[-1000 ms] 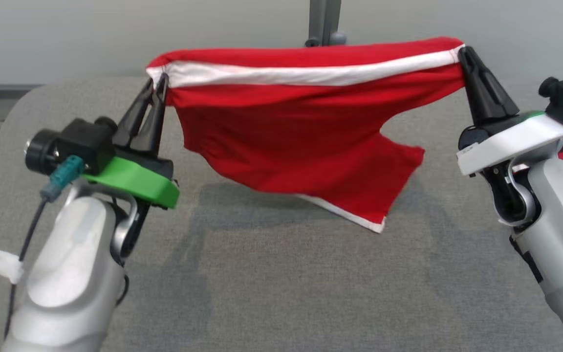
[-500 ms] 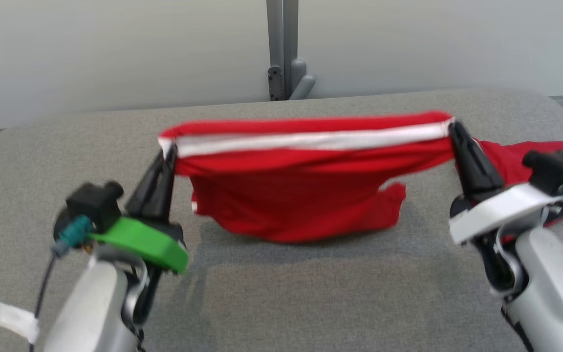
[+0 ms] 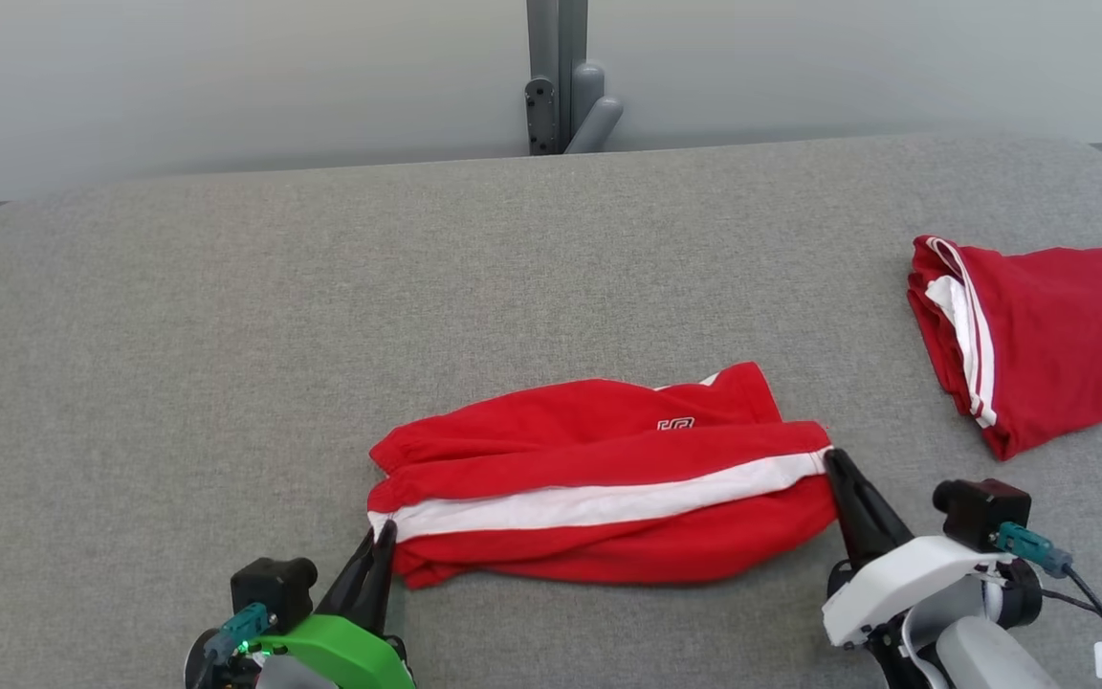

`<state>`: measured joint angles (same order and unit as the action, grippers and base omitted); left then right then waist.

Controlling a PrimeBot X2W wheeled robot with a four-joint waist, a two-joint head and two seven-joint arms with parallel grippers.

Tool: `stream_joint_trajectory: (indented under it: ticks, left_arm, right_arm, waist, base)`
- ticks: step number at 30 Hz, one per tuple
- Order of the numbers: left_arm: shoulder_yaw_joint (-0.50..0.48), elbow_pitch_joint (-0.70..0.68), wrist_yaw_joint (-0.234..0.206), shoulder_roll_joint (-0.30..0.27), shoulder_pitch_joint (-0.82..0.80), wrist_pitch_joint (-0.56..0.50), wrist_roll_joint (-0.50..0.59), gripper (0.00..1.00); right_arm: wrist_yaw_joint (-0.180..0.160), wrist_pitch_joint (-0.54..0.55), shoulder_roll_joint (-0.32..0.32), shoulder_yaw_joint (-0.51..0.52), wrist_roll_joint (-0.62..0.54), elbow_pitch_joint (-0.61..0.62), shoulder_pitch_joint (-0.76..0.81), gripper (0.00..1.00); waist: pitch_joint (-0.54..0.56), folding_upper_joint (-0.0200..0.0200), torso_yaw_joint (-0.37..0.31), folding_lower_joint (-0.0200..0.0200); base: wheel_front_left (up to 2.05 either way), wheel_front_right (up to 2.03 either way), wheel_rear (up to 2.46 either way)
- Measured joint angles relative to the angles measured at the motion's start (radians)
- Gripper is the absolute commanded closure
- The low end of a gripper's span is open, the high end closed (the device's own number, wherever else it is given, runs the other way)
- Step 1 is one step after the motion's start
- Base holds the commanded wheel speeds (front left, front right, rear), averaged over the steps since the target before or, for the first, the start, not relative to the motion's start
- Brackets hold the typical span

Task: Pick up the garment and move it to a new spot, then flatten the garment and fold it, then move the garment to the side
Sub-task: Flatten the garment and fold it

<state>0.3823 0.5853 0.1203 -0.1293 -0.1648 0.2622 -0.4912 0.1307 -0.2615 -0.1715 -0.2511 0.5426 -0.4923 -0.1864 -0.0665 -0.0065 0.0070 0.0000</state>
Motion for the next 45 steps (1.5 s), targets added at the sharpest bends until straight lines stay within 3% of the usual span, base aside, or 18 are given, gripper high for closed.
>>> stream_joint_trajectory:
  ticks: [1,2,3,4,13,22,36,45]
  left_arm:
    - [-0.010,0.003,0.002,0.005,0.000,0.000,0.004,0.00]
    - [-0.017,0.007,0.002,0.009,0.000,0.000,0.013,0.00]
    - [-0.024,0.012,0.003,0.014,0.000,0.000,0.020,0.00]
    - [-0.030,0.014,0.003,0.017,0.000,0.000,0.027,0.00]
    - [-0.188,-0.089,-0.029,0.033,0.082,0.001,0.124,0.00]
    - [-0.271,-0.165,-0.045,0.062,0.179,0.002,0.216,0.00]
    - [-0.257,-0.175,-0.025,0.078,0.222,0.002,0.243,0.00]
    - [-0.207,-0.184,-0.024,0.079,0.193,0.002,0.220,0.00]
  right_arm:
    - [0.000,0.000,0.011,0.003,-0.009,-0.002,0.001,0.98]
    - [0.000,0.000,0.020,0.003,-0.021,-0.009,0.001,0.65]
    - [0.000,0.000,0.029,0.007,-0.023,-0.019,0.002,0.08]
    - [0.000,0.000,0.035,0.017,-0.029,-0.023,0.004,0.00]
    - [0.000,0.000,0.053,0.153,-0.177,0.078,0.050,0.00]
    - [0.000,-0.001,0.097,0.217,-0.251,0.158,0.138,0.00]
    - [0.000,-0.001,0.118,0.210,-0.276,0.151,0.194,0.00]
    - [0.000,-0.001,0.120,0.162,-0.244,0.054,0.132,0.00]
  waist:
    - [-0.001,0.0000,0.000,0.0000]
    - [0.000,0.0000,0.000,0.0000]
    - [0.002,0.0000,-0.001,0.0000]
    - [0.005,0.0000,-0.002,0.0000]
    - [0.064,0.0000,-0.013,0.0000]
    - [0.124,0.0000,-0.020,0.0000]
    - [0.124,0.0000,-0.020,0.0000]
    - [0.081,0.0000,-0.001,0.0000]
  base:
    - [0.00,0.00,0.00]
    - [0.00,0.00,0.00]
    - [0.00,0.00,0.00]
    - [0.00,0.00,0.00]
    - [0.00,0.00,0.00]
    - [0.00,0.00,0.00]
    - [0.00,0.00,0.00]
    - [0.00,0.00,0.00]
